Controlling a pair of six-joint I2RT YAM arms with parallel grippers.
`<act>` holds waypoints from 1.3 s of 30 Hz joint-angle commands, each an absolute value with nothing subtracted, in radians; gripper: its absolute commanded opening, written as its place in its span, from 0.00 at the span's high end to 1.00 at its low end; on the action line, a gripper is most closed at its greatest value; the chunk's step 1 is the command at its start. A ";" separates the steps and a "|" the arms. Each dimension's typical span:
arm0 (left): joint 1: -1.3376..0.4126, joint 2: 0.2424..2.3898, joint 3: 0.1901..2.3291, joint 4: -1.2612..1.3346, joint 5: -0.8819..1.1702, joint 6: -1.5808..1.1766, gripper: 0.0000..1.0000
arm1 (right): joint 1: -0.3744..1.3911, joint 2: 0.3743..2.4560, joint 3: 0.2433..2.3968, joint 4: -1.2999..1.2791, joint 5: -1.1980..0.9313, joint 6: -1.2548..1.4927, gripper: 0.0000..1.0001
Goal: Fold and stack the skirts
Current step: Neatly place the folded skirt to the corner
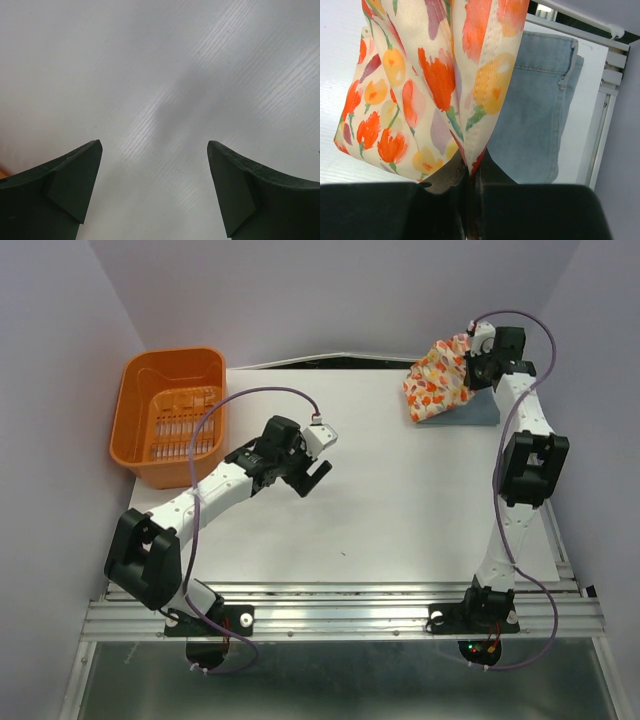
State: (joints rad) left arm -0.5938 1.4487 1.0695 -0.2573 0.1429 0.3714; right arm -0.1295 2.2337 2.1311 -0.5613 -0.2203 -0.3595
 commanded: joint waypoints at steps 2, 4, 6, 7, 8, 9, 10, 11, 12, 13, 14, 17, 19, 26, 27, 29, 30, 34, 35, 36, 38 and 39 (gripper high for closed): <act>-0.589 1.465 1.130 -0.276 0.143 0.390 0.02 | -0.167 2.210 2.197 -0.525 -0.273 -0.347 0.99; -0.589 1.466 1.140 -0.282 0.137 0.393 0.02 | -0.176 2.236 2.197 -0.522 -0.264 -0.354 0.98; -0.589 1.468 1.144 -0.293 0.135 0.399 0.02 | -0.176 2.273 2.197 -0.514 -0.249 -0.359 0.98; -0.589 1.467 1.144 -0.299 0.133 0.400 0.02 | -0.187 2.284 2.198 -0.512 -0.242 -0.359 0.98; -0.589 1.468 1.146 -0.305 0.133 0.400 0.02 | -0.196 2.295 2.195 -0.506 -0.236 -0.360 0.98; -0.589 1.468 1.144 -0.308 0.132 0.403 0.02 | -0.196 2.304 2.191 -0.499 -0.230 -0.362 0.97; -0.589 1.467 1.143 -0.311 0.132 0.403 0.02 | -0.196 2.321 2.186 -0.491 -0.219 -0.361 0.97; -0.589 1.470 1.143 -0.317 0.132 0.403 0.02 | -0.207 2.329 2.181 -0.471 -0.215 -0.360 0.96; -0.589 1.471 1.143 -0.321 0.133 0.403 0.02 | -0.207 2.336 2.178 -0.465 -0.209 -0.357 0.95; -0.589 1.473 1.144 -0.324 0.136 0.403 0.02 | -0.207 2.347 2.181 -0.460 -0.204 -0.359 0.95; -0.589 1.476 1.144 -0.327 0.135 0.403 0.02 | -0.207 2.367 2.183 -0.459 -0.193 -0.357 0.94; -0.589 1.486 1.157 -0.342 0.143 0.405 0.02 | -0.216 2.391 2.177 -0.445 -0.161 -0.344 0.94; -0.588 1.493 1.167 -0.345 0.149 0.405 0.02 | -0.225 2.398 2.168 -0.436 -0.140 -0.322 0.94; -0.588 1.509 1.187 -0.353 0.158 0.408 0.02 | -0.235 2.385 2.115 -0.433 -0.132 -0.264 0.44; -0.588 1.516 1.189 -0.353 0.160 0.408 0.02 | -0.235 2.379 2.112 -0.433 -0.140 -0.246 0.28; -0.584 1.517 1.196 -0.354 0.167 0.403 0.02 | -0.235 2.361 2.115 -0.433 -0.156 -0.216 0.19; -0.584 1.519 1.197 -0.353 0.170 0.402 0.02 | -0.235 2.353 2.121 -0.433 -0.160 -0.206 0.18; -0.572 1.516 1.201 -0.353 0.187 0.385 0.02 | -0.244 2.313 2.160 -0.433 -0.135 -0.147 0.11; -0.569 1.514 1.203 -0.351 0.199 0.384 0.02 | -0.244 2.294 2.167 -0.431 -0.140 -0.140 0.11; -0.563 1.514 1.204 -0.353 0.204 0.382 0.02 | -0.244 2.283 2.174 -0.433 -0.150 -0.126 0.11; -0.558 1.514 1.206 -0.354 0.207 0.377 0.02 | -0.244 2.258 2.177 -0.419 -0.173 -0.112 0.11; -0.557 1.516 1.206 -0.356 0.215 0.376 0.02 | -0.244 2.240 2.181 -0.417 -0.184 -0.104 0.11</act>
